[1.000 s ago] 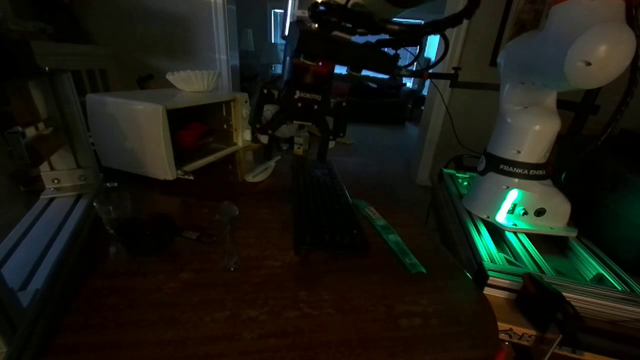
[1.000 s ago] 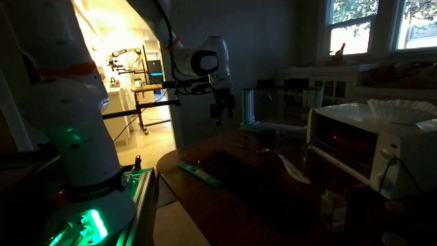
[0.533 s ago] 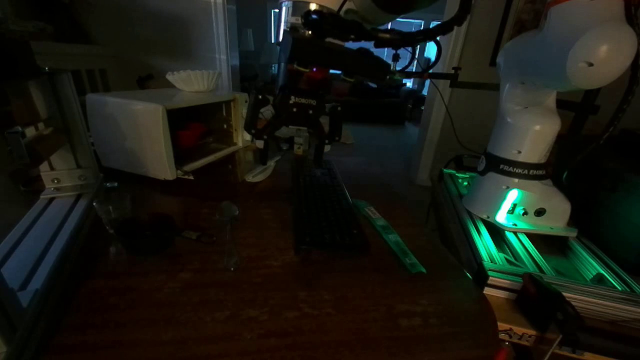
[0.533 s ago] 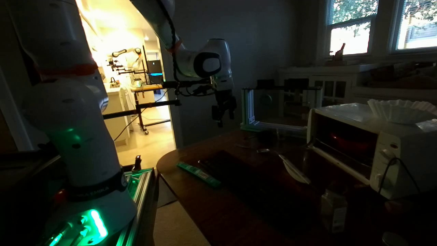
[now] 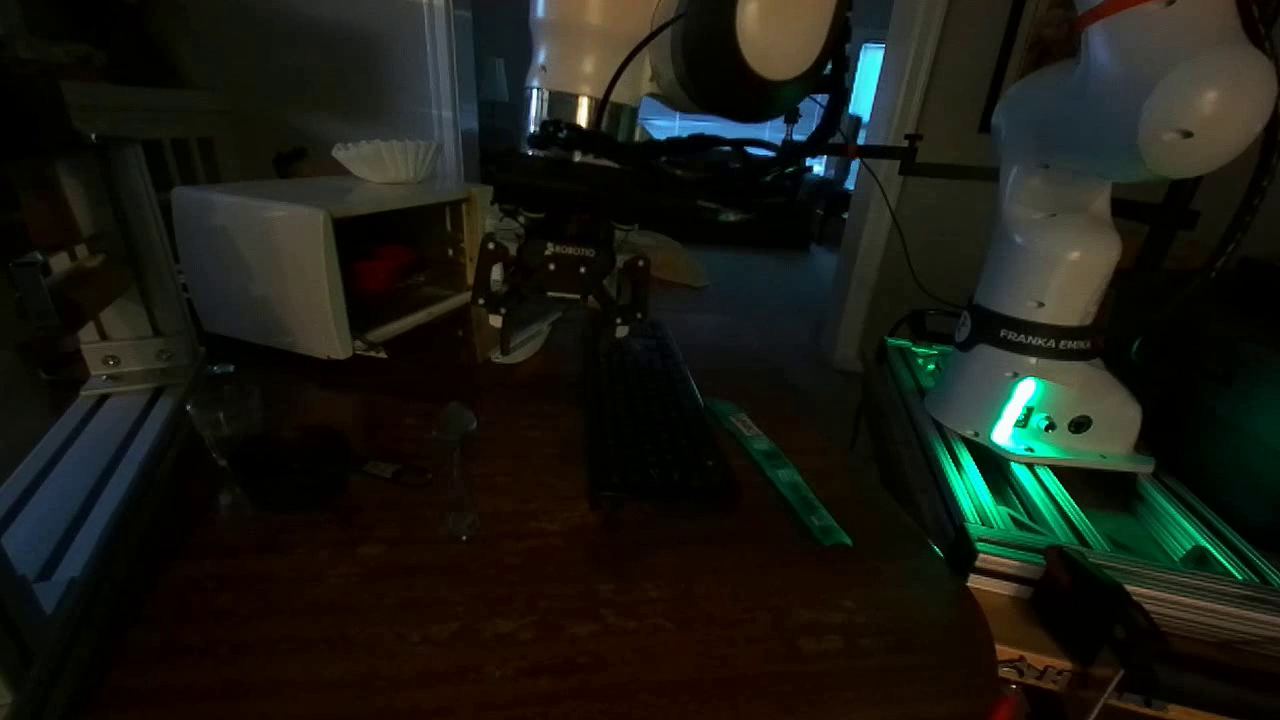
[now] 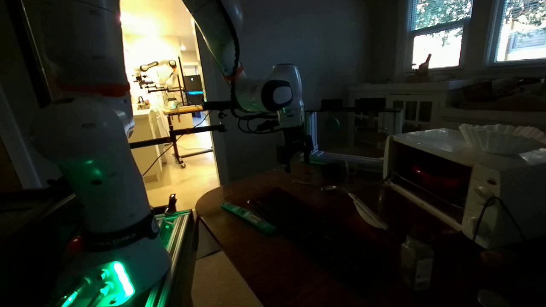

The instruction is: Pick up the spoon and use it to move the red bowl in the microwave closer

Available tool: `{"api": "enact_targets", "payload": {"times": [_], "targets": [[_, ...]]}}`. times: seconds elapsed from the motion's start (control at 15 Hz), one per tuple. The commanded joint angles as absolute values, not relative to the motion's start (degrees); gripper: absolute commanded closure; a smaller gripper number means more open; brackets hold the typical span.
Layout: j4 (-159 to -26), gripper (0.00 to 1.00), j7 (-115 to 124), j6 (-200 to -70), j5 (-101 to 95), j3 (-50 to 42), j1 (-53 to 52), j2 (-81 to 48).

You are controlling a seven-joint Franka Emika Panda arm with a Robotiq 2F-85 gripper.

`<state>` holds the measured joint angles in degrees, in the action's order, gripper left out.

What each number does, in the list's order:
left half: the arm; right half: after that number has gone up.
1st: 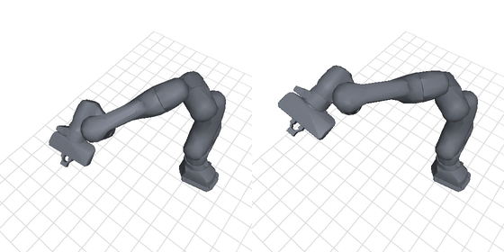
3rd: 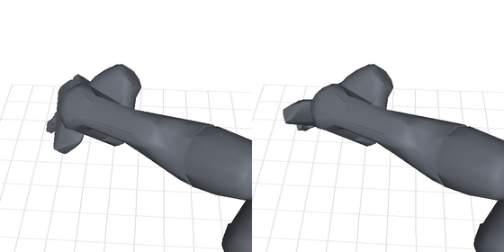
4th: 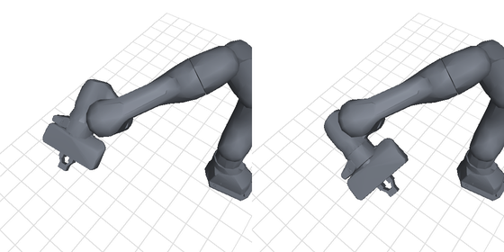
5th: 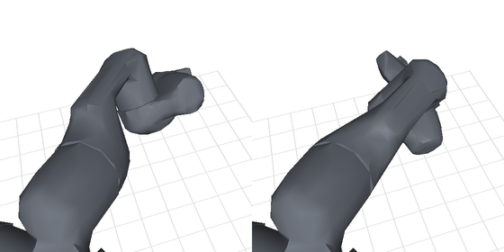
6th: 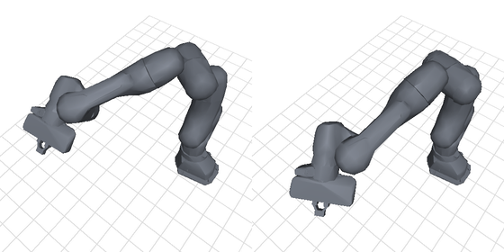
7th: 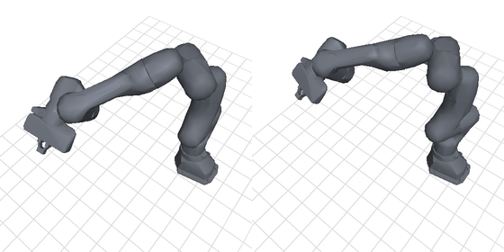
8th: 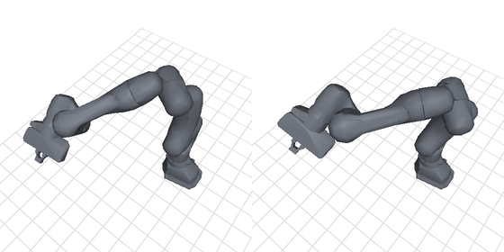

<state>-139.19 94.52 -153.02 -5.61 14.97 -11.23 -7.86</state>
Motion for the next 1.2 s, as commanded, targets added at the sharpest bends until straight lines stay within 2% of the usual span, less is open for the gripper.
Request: {"api": "enact_targets", "payload": {"times": [0.0,0.6,1.13], "targets": [[-133.1,0.0,99.3,-155.1,-5.9,12.0,-15.4,-15.5],[-125.5,0.0,99.0,-159.3,-5.7,6.7,-22.9,-25.1],[-122.1,0.0,96.8,-160.9,-4.0,4.5,-24.5,-29.8]]}}
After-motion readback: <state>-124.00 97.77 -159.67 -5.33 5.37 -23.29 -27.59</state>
